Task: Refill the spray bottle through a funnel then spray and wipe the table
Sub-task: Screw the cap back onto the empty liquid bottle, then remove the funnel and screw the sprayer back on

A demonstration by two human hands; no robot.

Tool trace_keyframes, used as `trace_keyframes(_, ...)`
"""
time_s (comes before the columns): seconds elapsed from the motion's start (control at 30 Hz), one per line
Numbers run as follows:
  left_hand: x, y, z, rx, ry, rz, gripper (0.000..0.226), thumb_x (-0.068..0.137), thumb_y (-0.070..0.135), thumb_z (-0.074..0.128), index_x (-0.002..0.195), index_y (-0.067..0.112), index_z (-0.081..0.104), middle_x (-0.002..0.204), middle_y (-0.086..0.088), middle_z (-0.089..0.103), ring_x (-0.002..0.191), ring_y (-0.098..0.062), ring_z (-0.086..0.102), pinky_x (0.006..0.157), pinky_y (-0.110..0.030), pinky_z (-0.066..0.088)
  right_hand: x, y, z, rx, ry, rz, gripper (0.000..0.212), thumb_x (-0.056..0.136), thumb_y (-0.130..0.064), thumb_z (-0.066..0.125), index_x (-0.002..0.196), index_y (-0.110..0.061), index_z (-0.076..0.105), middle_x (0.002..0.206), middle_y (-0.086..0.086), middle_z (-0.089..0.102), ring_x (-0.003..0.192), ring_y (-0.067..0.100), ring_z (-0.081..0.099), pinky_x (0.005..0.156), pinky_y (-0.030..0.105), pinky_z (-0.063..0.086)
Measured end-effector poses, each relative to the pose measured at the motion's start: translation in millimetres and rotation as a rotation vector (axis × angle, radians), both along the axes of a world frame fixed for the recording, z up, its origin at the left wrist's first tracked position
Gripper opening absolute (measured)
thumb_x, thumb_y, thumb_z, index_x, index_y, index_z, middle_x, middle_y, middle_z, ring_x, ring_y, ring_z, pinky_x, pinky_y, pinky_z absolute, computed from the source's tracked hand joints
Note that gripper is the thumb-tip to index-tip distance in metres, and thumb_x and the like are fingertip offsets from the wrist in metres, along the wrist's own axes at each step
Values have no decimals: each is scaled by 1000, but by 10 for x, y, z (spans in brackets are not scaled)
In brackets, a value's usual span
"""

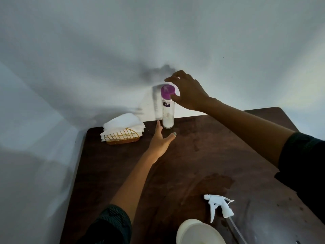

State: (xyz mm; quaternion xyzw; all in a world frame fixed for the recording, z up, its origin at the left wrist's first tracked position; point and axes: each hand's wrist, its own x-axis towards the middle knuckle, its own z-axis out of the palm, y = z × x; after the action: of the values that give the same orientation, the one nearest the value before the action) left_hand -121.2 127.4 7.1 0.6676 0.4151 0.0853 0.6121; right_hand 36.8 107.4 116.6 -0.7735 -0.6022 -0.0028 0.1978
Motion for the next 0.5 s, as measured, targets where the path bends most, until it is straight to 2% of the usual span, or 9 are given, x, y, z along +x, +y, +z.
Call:
trace_keyframes(0.13, -329, -270, 52, -33, -56, 31, 77, 89, 26, 61, 149, 25, 13, 156, -4, 22, 141, -26, 27, 113, -40, 30, -152, -377, 214, 85, 177, -32, 34, 84, -24, 59, 117, -19, 56, 116, 5, 55, 103, 25, 54, 89, 46, 45)
trace_keyframes(0.2, -547, -465, 50, -37, -72, 37, 70, 89, 24, 61, 147, 25, 22, 153, -3, 28, 138, -24, 33, 110, -38, 34, -309, -666, 294, 99, 308, -37, 25, 85, -23, 59, 110, -19, 60, 101, -1, 61, 94, 19, 58, 86, 40, 48)
trace_keyframes(0.27, -809, -717, 23, -23, -85, 44, 64, 89, 21, 61, 144, 25, 29, 149, -1, 35, 133, -19, 40, 107, -33, 38, -503, -1025, 299, 10, 412, -28, 22, 87, -24, 59, 108, -22, 61, 94, -5, 64, 89, 13, 61, 78, 26, 48)
trace_keyframes(0.33, -1063, -978, -33, -10, -111, 50, 55, 90, 17, 60, 140, 24, 38, 144, 1, 42, 129, -15, 44, 103, -27, 39, -685, -1400, 220, -133, 491, 20, 25, 88, -29, 58, 113, -24, 60, 101, -5, 64, 89, 6, 60, 73, 16, 45)
trace_keyframes(0.43, -1369, -1386, -149, -20, -123, 59, 43, 91, 13, 58, 131, 25, 47, 135, 6, 50, 124, -13, 48, 96, -19, 40, -921, -1918, 29, -289, 569, 76, 30, 89, -33, 57, 117, -25, 58, 106, -8, 60, 89, 0, 57, 74, 16, 46)
trace_keyframes(0.5, -1551, -1654, -220, -63, -106, 46, 42, 87, 22, 62, 128, 25, 51, 131, 9, 53, 124, -13, 49, 95, -17, 41, -1076, -2235, -86, -378, 652, 56, 34, 87, -41, 57, 119, -30, 56, 106, -11, 60, 92, 2, 60, 79, 21, 51)
